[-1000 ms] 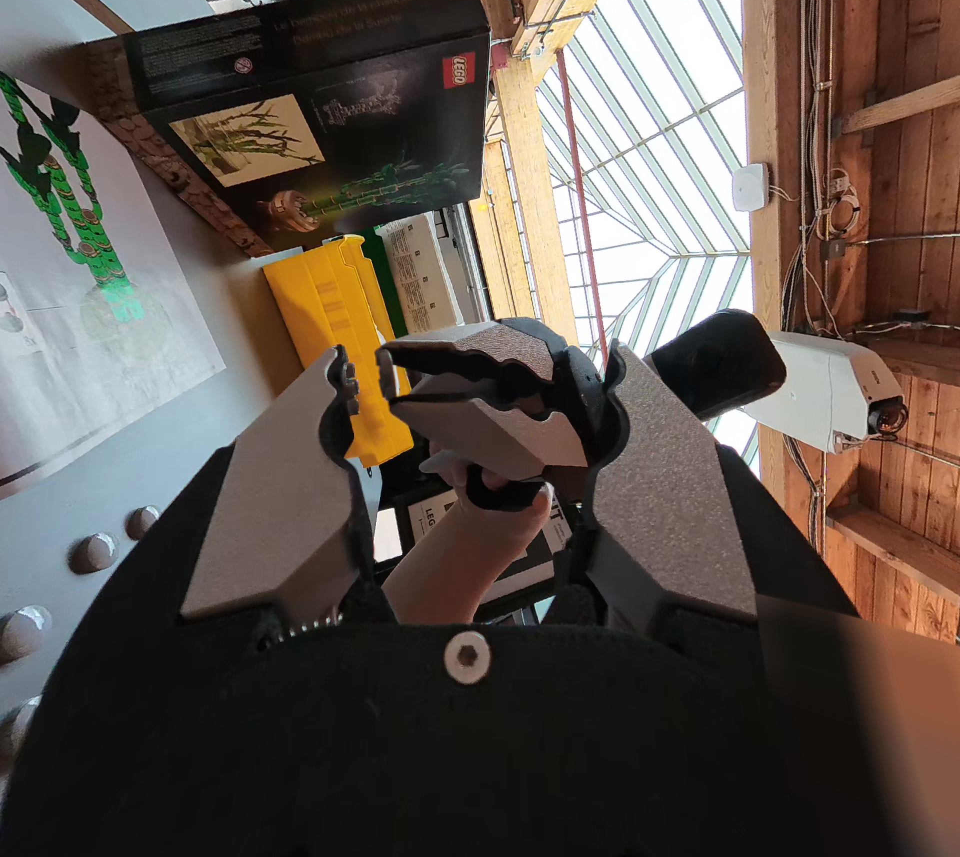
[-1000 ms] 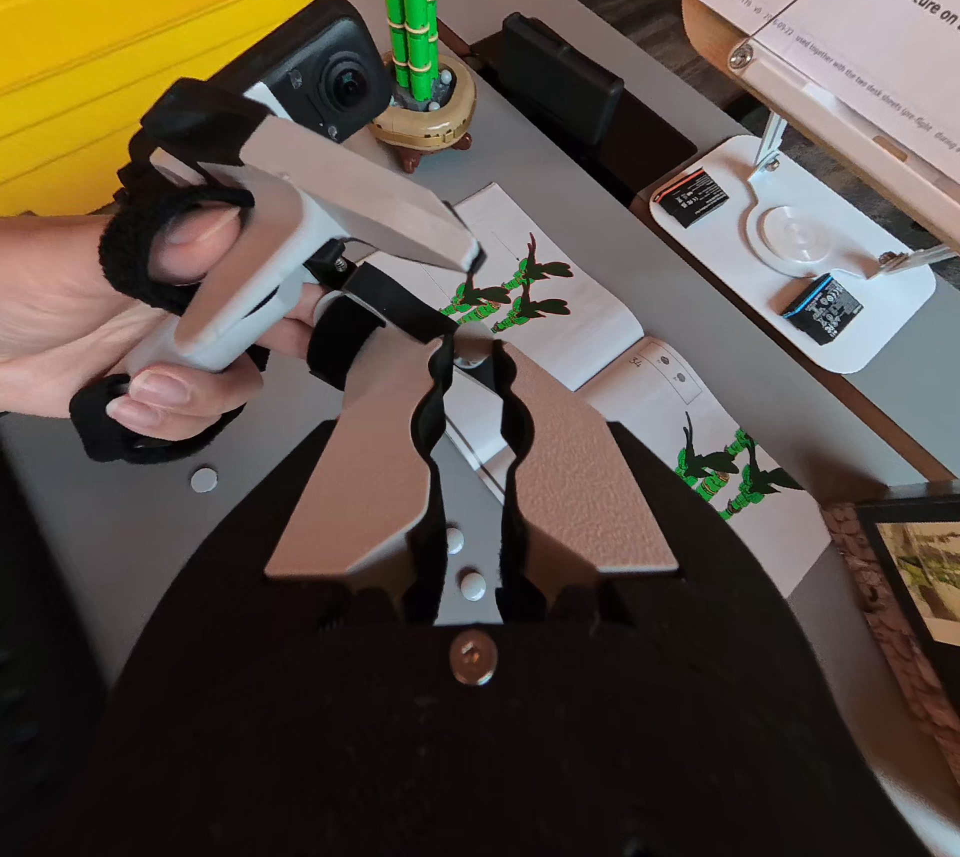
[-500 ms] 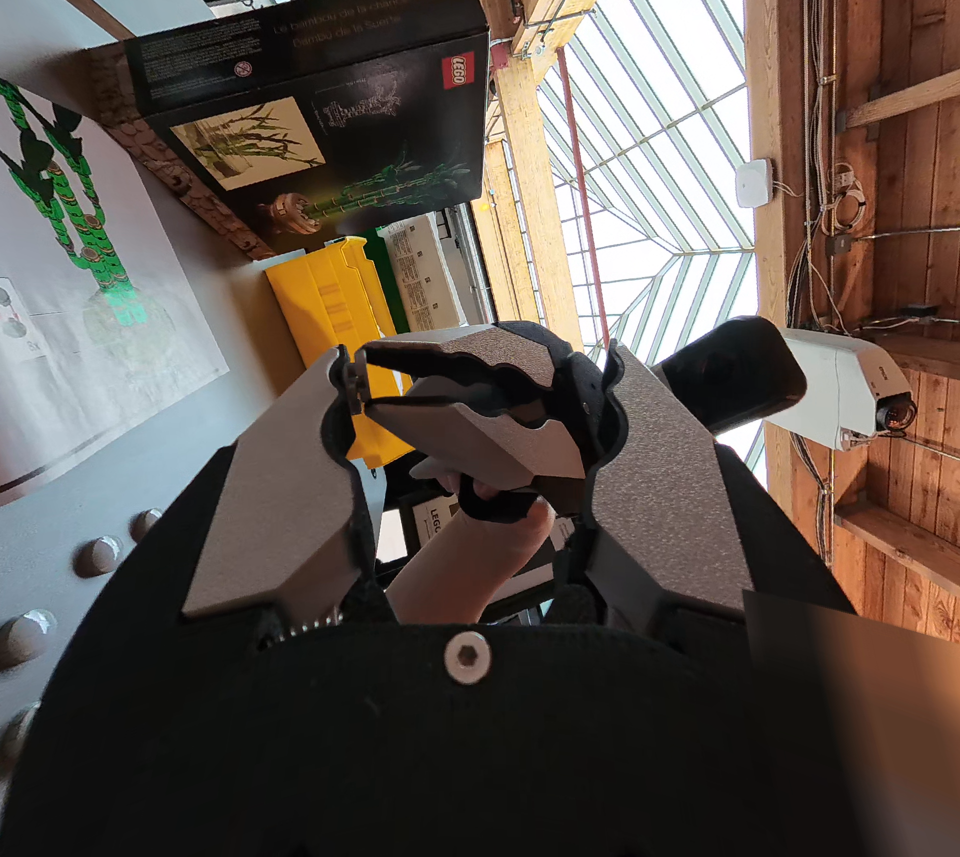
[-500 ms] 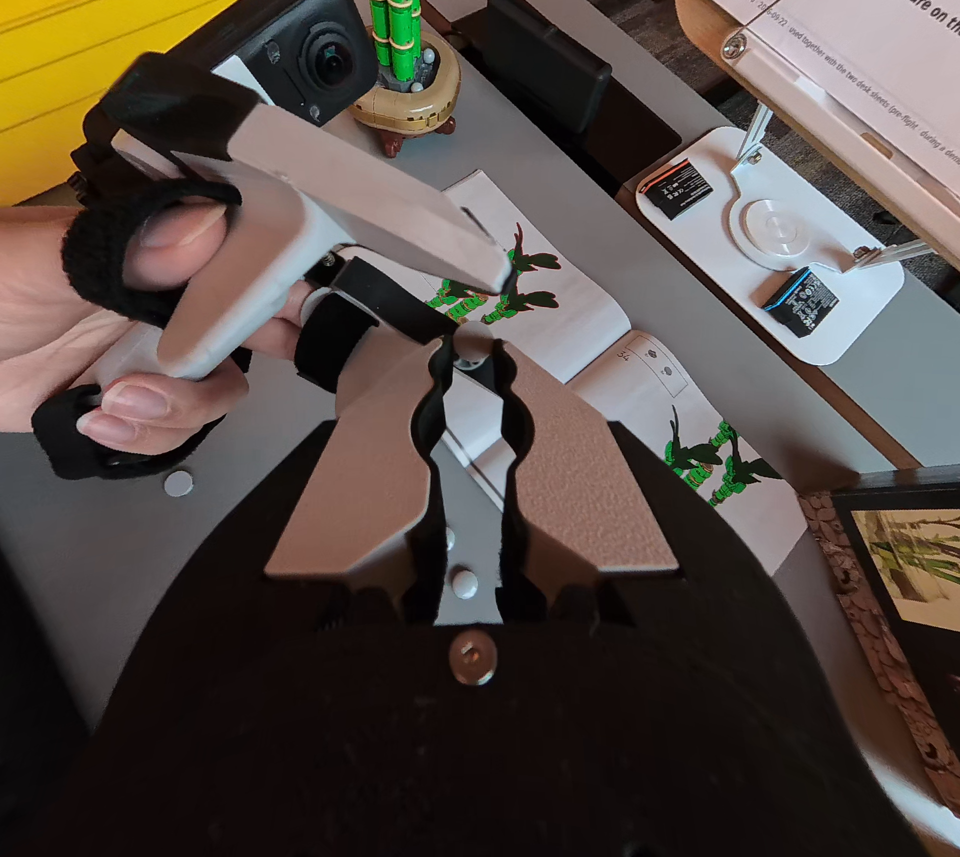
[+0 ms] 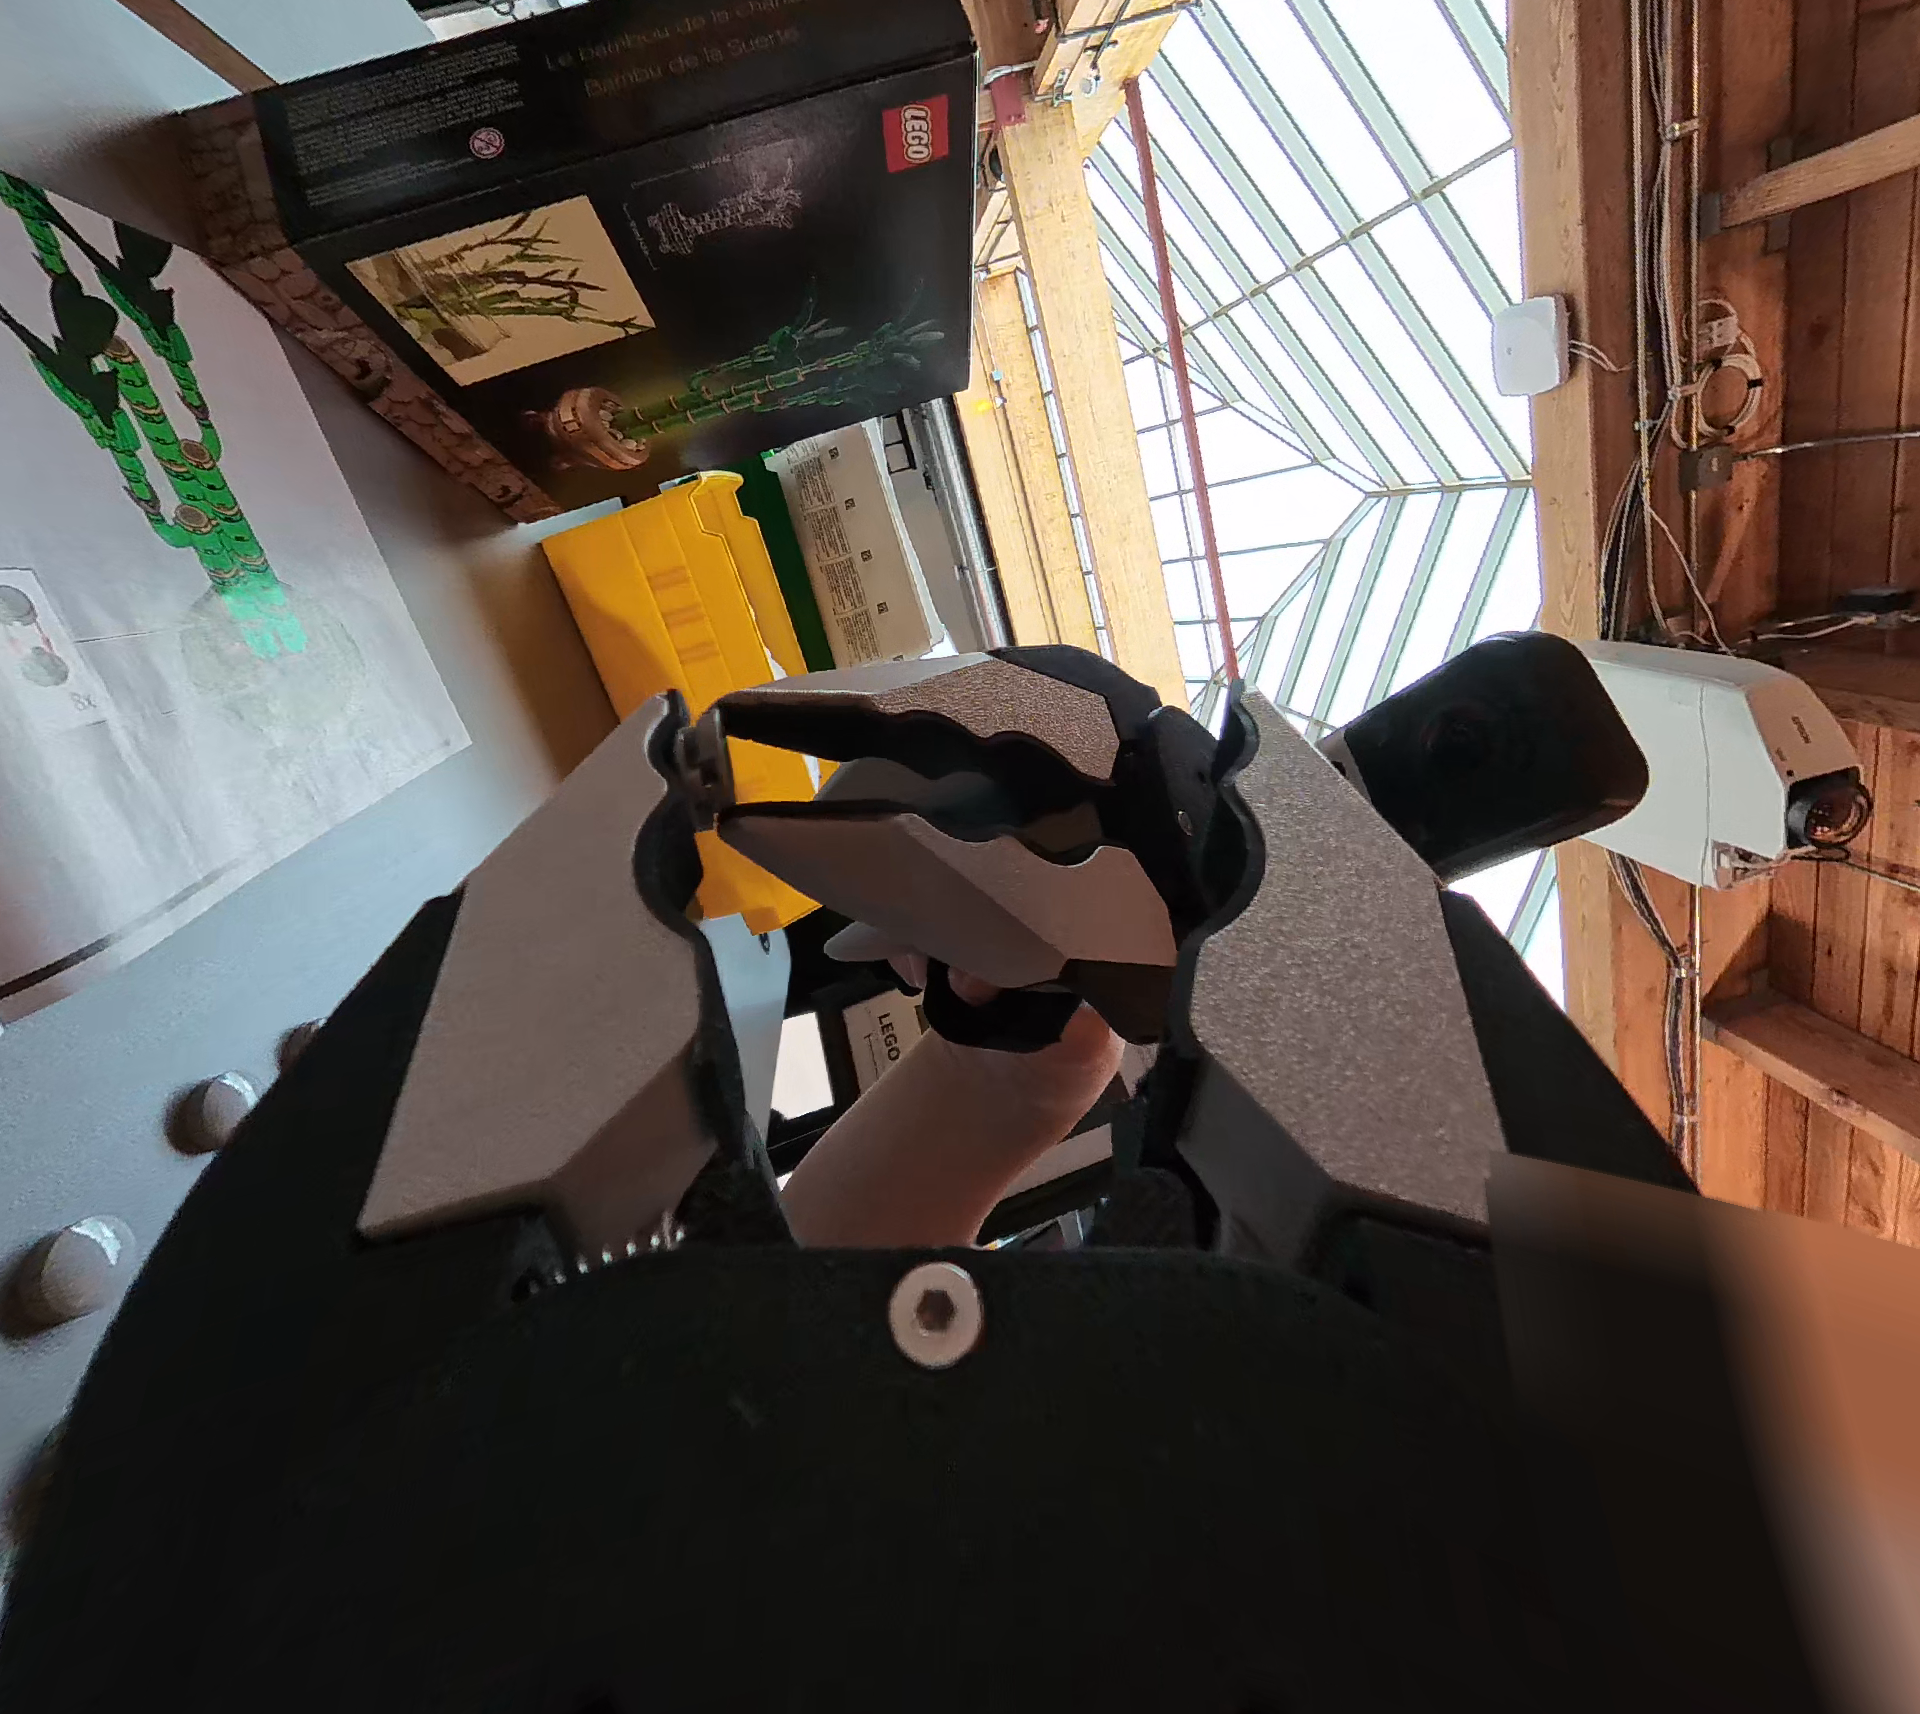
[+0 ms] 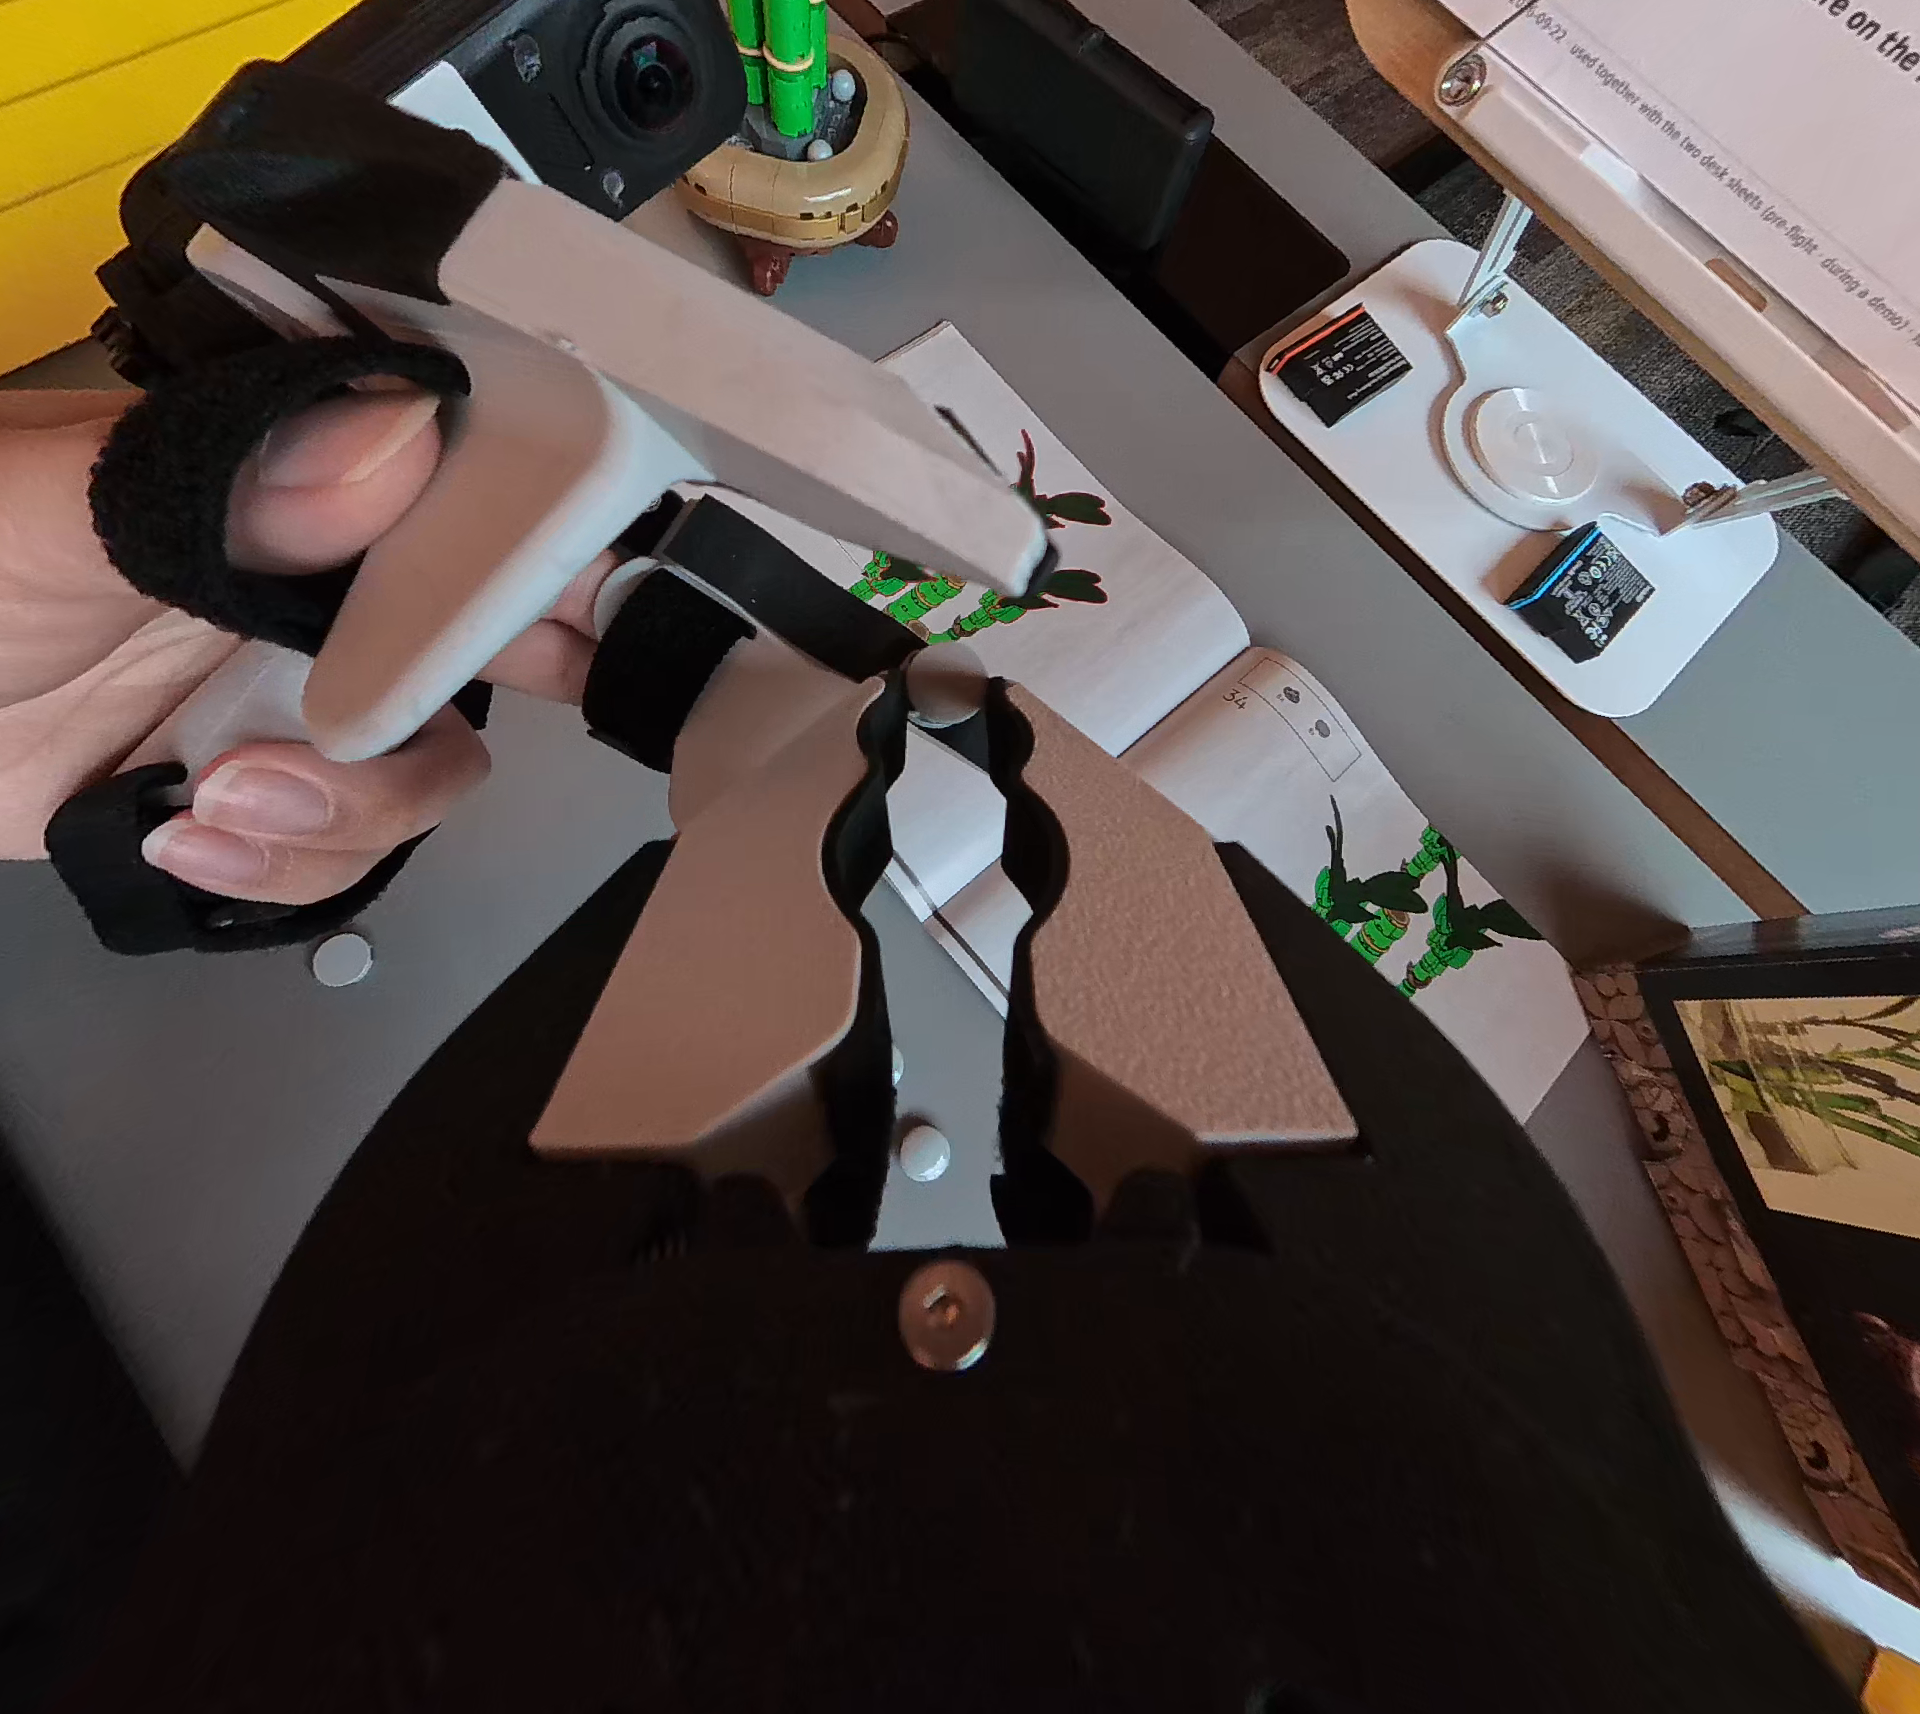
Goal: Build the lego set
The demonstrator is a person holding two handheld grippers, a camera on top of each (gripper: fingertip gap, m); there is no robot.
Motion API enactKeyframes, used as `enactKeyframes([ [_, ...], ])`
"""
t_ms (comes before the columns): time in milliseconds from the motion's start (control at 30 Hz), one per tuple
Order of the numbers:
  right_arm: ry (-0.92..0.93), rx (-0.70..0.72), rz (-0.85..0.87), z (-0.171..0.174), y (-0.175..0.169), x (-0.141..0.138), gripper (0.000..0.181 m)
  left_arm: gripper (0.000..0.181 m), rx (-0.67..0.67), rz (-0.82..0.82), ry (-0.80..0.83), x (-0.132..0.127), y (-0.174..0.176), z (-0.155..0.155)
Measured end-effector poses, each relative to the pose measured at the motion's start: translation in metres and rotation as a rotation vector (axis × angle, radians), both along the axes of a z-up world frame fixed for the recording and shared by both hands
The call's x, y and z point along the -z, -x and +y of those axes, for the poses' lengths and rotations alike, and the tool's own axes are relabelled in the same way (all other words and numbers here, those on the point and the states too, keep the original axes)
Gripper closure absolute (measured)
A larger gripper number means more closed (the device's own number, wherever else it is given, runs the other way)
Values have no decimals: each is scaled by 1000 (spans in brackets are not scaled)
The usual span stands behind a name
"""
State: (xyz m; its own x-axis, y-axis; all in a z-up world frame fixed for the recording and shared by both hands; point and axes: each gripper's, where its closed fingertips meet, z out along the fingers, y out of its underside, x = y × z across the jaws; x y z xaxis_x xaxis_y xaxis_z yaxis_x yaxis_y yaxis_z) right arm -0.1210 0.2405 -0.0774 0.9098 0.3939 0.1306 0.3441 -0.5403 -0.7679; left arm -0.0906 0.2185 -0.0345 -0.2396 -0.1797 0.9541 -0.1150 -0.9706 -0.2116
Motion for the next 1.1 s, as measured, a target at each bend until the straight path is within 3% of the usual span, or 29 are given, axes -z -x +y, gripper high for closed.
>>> enactKeyframes([
  [200, 20, -5, 4, -1, 1, 4, 167, 78, 17, 18, -16, 3, -3, -5],
  [633, -6, 1, 3, -1, -1, -4, 168, 87, 18, -12, -8, -1, -2, -5],
  [1100, 13, 11, -22, -3, 0, 0, 167, 80, -3, -7, -18, -2, -1, -2],
])
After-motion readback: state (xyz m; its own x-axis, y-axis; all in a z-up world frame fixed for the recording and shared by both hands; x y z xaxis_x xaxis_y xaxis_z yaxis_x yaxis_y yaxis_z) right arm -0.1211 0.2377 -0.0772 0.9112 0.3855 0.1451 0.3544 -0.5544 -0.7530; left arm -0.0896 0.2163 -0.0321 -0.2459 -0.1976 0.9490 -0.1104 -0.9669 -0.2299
